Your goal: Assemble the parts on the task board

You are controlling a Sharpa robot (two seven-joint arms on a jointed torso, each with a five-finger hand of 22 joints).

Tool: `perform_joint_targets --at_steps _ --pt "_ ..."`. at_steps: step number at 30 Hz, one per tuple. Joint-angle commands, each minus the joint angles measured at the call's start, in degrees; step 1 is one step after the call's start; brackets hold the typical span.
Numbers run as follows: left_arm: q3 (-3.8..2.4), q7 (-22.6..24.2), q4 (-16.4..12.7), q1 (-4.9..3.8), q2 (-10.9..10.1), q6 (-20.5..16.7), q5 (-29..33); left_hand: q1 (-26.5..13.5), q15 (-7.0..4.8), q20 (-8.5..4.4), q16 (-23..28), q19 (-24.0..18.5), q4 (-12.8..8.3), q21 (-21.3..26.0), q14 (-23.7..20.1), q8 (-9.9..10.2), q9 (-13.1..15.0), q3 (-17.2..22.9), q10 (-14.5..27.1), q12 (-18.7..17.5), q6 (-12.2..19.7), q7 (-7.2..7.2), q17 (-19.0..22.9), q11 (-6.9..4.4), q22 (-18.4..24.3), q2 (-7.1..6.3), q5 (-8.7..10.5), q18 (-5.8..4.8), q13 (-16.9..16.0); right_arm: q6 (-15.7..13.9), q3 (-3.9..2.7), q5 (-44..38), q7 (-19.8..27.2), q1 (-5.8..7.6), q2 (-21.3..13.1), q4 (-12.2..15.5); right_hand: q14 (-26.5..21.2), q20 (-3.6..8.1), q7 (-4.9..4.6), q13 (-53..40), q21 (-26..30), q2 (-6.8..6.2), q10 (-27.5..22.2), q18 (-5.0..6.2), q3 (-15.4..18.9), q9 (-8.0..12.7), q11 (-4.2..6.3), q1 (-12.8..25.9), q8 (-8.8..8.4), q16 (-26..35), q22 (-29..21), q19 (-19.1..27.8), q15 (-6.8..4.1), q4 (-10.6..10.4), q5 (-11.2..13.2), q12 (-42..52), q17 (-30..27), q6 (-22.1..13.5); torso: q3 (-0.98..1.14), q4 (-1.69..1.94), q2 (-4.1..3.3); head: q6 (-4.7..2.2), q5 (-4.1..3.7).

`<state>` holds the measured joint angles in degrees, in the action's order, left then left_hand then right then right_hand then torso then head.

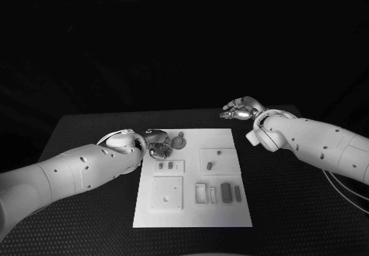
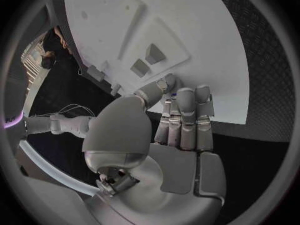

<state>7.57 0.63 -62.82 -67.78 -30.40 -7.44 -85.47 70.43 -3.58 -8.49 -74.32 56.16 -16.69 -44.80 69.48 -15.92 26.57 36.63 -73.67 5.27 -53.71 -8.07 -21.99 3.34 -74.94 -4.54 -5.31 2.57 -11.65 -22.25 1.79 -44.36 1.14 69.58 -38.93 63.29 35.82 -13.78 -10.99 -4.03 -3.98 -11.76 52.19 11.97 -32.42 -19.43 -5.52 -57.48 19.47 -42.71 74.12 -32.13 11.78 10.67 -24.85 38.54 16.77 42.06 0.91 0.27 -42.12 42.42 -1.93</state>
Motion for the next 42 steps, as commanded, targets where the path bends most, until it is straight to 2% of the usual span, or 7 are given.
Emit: perform_joint_targets --at_steps 1,19,26,31,34,40,42 --pt "0.05 -0.2 -0.1 0.11 -0.1 0.2 0.9 0.3 0.33 -0.46 0.0 -0.2 0.0 0.3 -0.2 0.3 -0.2 0.1 0.4 -0.3 0.5 0.19 0.0 -0.07 -1.1 -0.46 0.37 1.20 0.0 0.2 -0.01 -0.5 0.5 -0.02 0.0 0.1 -0.5 0.02 -1.58 0.1 0.2 -0.01 -9.2 -0.88 0.0 0.1 -5.04 0.4 0.22 -0.4 0.1 0.5 -0.02 0.2 -0.1 0.3 -0.1 0.4 -0.01 0.04 0.02 0.02 -0.08" --pt "-0.07 0.0 0.8 0.18 -1.6 -1.8 0.9 1.1 0.48 -0.30 -0.1 -0.1 0.0 0.3 -0.2 0.8 -0.5 0.1 0.7 -0.6 1.7 0.30 0.1 0.09 -1.1 -1.12 0.29 1.47 0.1 2.6 -0.01 -1.8 0.3 -0.02 -0.3 0.2 -0.5 0.05 -1.57 0.1 0.2 0.03 -9.2 -0.83 -0.2 0.1 -5.07 -0.2 0.24 -0.4 0.1 0.5 -0.02 0.7 0.2 0.3 -0.1 0.3 -0.10 0.08 0.03 -0.38 0.00" --pt "-0.33 2.2 2.5 0.04 -3.2 -6.1 2.9 2.2 0.60 -0.11 0.1 -0.3 0.1 -0.1 -0.8 -1.0 0.2 1.0 0.6 -0.6 -1.0 0.21 0.3 0.19 -1.3 -2.01 0.63 1.51 0.1 6.0 -0.01 -7.1 1.4 -0.14 -1.3 1.2 1.2 0.03 -0.10 0.2 0.1 1.33 -8.7 -0.12 -1.1 -0.1 -4.53 -3.2 1.09 -1.2 -0.1 -1.4 -1.06 3.4 6.6 -0.6 -0.2 1.5 -0.01 0.06 0.02 -0.71 0.11" --pt "-1.21 4.5 2.7 -0.16 -4.3 -8.6 13.5 1.0 0.68 0.14 2.3 -1.5 0.3 0.5 -2.6 -1.0 0.2 1.3 0.2 -0.4 -0.6 0.07 1.4 0.21 -1.0 -2.88 1.47 1.18 -0.1 7.6 0.00 -12.5 1.7 -0.37 -2.5 2.4 6.5 -0.13 0.72 0.3 -0.2 1.83 -5.3 1.71 -3.2 -0.4 -3.69 -4.3 1.90 -1.1 -1.4 -6.1 -3.09 4.2 10.2 -4.1 -0.5 2.9 0.01 0.12 0.06 -1.07 -0.25" --pt "-1.33 6.5 2.5 -0.55 -5.2 -9.7 28.2 -0.9 0.99 0.54 5.4 -3.0 0.5 1.9 -4.1 -1.0 0.3 1.2 0.4 -0.5 -0.3 -0.07 2.8 0.50 -0.5 -3.32 2.01 0.67 -0.1 8.5 0.00 -16.2 1.7 -0.69 -3.5 3.5 11.2 -0.14 1.05 0.3 -0.7 1.97 -2.0 2.96 -4.4 -0.7 -3.16 -4.5 2.38 -0.9 -2.1 -10.3 -4.86 4.5 12.2 -6.5 -0.4 3.8 -0.02 0.09 0.05 -1.17 -0.63" --pt "-1.38 13.7 -0.1 -0.78 -7.5 -7.4 52.4 -4.9 2.06 1.53 13.9 -7.0 0.2 6.6 -7.0 -1.4 0.7 -2.1 0.8 -0.7 0.7 -0.42 6.6 1.24 1.3 -2.78 1.88 -0.77 -0.1 9.8 0.02 -25.8 1.0 -1.50 -5.5 6.4 21.3 3.05 1.46 -0.2 -3.4 2.18 6.0 3.03 -5.9 -1.5 -1.44 -4.6 3.60 -2.4 -2.8 -20.9 -9.11 5.1 15.9 -11.9 1.9 6.1 -0.03 0.10 0.07 -1.33 -1.17" --pt "-1.38 15.8 -1.1 -0.78 -8.1 -5.9 57.1 -5.7 2.62 1.99 17.2 -8.3 0.2 8.2 -8.3 -1.5 0.8 -2.9 1.1 -0.8 0.9 -0.50 7.8 1.69 2.0 -2.47 1.86 -1.27 -0.1 9.8 0.02 -29.3 0.8 -1.89 -6.0 7.5 23.2 3.69 1.59 -0.4 -3.7 2.01 7.7 3.03 -6.3 -1.7 -1.11 -4.9 3.84 -2.6 -3.0 -22.9 -9.81 5.2 17.2 -13.4 2.6 6.7 -0.03 0.10 0.05 -1.33 -1.08"
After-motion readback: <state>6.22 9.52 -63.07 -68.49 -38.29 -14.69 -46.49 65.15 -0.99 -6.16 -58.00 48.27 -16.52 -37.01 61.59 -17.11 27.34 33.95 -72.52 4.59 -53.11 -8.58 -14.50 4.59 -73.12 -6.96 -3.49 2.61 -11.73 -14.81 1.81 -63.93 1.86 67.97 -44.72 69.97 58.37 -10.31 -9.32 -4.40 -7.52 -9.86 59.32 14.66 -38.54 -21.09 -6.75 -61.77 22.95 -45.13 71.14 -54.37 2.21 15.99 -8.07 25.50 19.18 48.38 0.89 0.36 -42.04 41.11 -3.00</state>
